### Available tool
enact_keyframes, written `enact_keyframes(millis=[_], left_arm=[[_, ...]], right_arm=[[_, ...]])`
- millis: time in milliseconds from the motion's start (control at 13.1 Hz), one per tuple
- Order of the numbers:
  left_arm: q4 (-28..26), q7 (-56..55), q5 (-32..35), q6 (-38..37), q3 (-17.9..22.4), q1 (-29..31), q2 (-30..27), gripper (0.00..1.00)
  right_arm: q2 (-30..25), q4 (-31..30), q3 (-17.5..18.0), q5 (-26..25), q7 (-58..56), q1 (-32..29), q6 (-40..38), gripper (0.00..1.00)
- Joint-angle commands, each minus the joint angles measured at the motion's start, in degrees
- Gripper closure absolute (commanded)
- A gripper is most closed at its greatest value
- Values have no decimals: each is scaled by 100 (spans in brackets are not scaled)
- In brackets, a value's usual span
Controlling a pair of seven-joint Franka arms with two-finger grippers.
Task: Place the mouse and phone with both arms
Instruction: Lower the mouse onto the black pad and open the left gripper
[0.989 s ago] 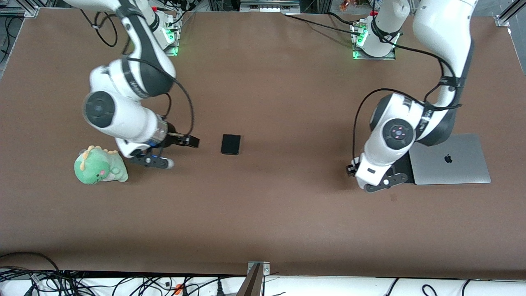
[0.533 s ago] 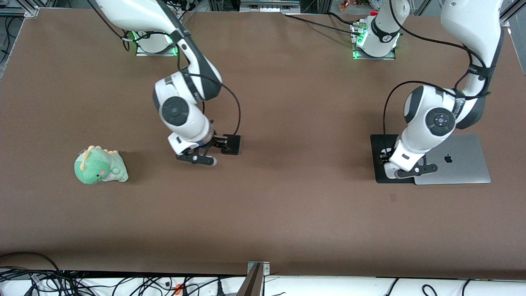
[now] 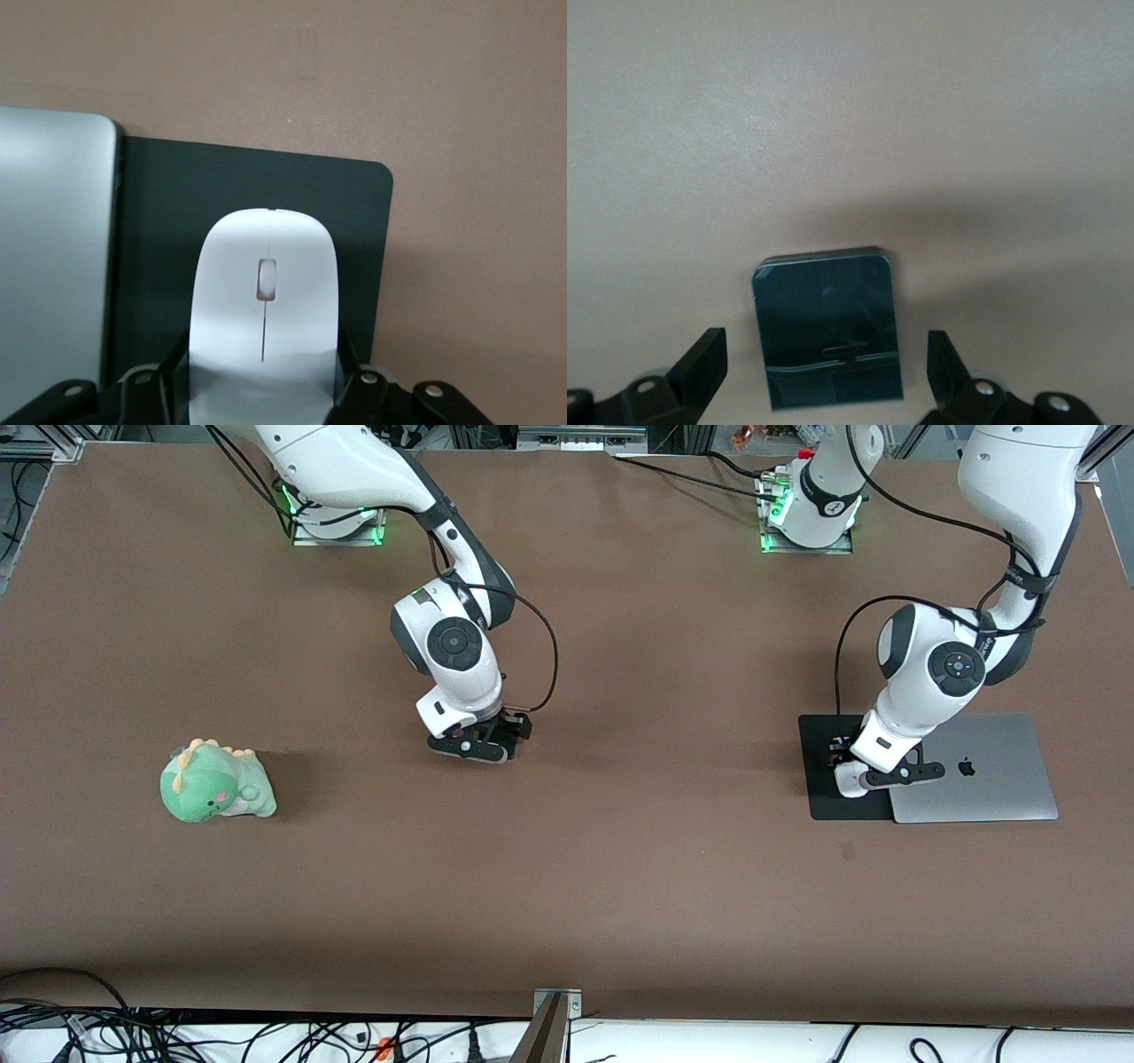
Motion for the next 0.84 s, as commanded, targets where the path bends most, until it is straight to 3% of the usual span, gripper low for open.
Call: enact_keyframes(millis=[0, 228, 380, 457, 609, 685, 761], left_arm=[[11, 45, 141, 380, -66, 74, 315, 38], [125, 45, 150, 425, -57, 65, 474, 38], [134, 45, 150, 425, -48, 56, 509, 33], [134, 45, 159, 416, -40, 65, 457, 6], [134, 149, 185, 355, -31, 82, 168, 0], [134, 377, 185, 268, 13, 91, -42, 0], [212, 562, 185, -46, 13, 187, -236, 0]], right_arm=[[105, -65, -104, -174, 209, 163, 284, 0], [167, -258, -227, -333, 218, 286, 617, 0], [246, -338, -341, -333, 235, 383, 864, 0], [264, -338, -368, -333, 305, 418, 882, 0], [326, -338, -446, -342, 341, 532, 935, 0], [326, -338, -456, -342, 332, 542, 926, 13], [326, -329, -456, -342, 323, 533, 900, 44]])
